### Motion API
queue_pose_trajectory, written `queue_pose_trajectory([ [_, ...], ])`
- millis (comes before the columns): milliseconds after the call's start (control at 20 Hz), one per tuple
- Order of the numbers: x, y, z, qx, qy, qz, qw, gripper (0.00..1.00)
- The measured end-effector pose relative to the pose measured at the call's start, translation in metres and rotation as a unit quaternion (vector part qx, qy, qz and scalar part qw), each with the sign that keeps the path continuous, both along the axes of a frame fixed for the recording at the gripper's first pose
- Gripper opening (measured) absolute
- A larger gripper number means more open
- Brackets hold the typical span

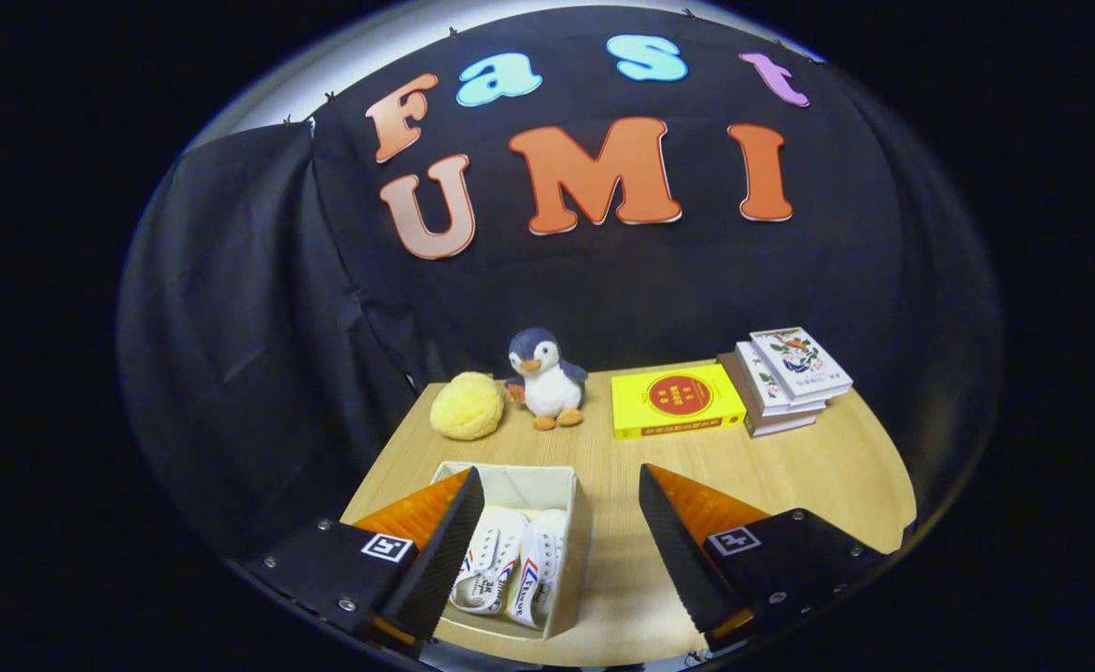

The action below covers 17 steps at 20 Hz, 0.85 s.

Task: Open the storage box then place both shoes into the box .Put the left shoe in first, then the right shoe, with the right side of both shoes facing outward in a uniform manner.

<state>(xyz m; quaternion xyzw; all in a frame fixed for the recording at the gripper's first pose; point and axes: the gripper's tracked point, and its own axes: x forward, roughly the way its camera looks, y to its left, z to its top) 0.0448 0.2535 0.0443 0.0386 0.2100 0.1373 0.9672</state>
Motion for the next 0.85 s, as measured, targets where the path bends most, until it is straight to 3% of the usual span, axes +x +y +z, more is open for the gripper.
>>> queue_pose_trajectory([
  [400, -0.013, -0.108, 0.051, 0.013, -0.071, -0.013, 0.997, 0.99],
  [850, -0.017, -0.194, 0.049, 0.001, -0.099, -0.067, 0.993, 0.98],
])
